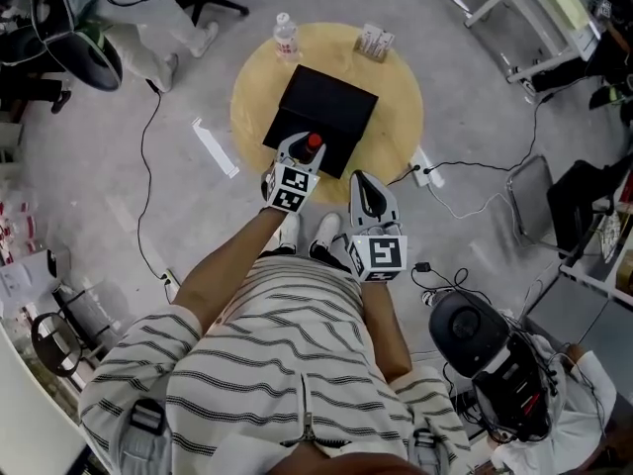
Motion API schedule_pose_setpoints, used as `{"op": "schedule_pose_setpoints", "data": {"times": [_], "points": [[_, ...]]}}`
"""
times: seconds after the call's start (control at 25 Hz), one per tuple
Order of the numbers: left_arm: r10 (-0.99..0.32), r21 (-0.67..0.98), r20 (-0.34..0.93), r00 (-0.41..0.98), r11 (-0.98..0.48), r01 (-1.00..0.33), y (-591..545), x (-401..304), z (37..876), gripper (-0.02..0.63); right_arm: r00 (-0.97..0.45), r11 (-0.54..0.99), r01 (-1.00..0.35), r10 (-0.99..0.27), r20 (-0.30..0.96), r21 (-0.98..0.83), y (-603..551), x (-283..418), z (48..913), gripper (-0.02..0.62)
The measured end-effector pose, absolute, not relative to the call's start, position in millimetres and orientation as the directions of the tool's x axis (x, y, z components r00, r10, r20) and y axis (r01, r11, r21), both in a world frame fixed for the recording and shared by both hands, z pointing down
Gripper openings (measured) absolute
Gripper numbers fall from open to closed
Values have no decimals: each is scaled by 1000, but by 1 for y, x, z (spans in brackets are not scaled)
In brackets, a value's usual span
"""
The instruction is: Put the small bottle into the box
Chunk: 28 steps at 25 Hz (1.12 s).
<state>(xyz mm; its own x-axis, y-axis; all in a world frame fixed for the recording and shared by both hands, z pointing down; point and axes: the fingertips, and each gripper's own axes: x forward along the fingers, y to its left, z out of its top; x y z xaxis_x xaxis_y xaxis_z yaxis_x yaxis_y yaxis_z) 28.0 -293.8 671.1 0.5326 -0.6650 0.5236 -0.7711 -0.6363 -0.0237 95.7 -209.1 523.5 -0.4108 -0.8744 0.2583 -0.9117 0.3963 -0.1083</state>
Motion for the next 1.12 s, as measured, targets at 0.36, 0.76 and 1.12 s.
{"op": "schedule_pose_setpoints", "data": {"times": [0.36,0.76,1.12], "points": [[-629,-29,592,503,-640,-768,-304,32,699,150,-396,382,-918,-878,268,-104,-204,103,523,9],[-614,-46,624,482,-645,-762,-310,33,712,150,-388,377,-921,-880,275,-95,-199,105,522,9],[-611,-47,639,467,-638,-769,-311,32,714,150,-390,380,-921,-878,277,-91,-195,102,519,9]]}}
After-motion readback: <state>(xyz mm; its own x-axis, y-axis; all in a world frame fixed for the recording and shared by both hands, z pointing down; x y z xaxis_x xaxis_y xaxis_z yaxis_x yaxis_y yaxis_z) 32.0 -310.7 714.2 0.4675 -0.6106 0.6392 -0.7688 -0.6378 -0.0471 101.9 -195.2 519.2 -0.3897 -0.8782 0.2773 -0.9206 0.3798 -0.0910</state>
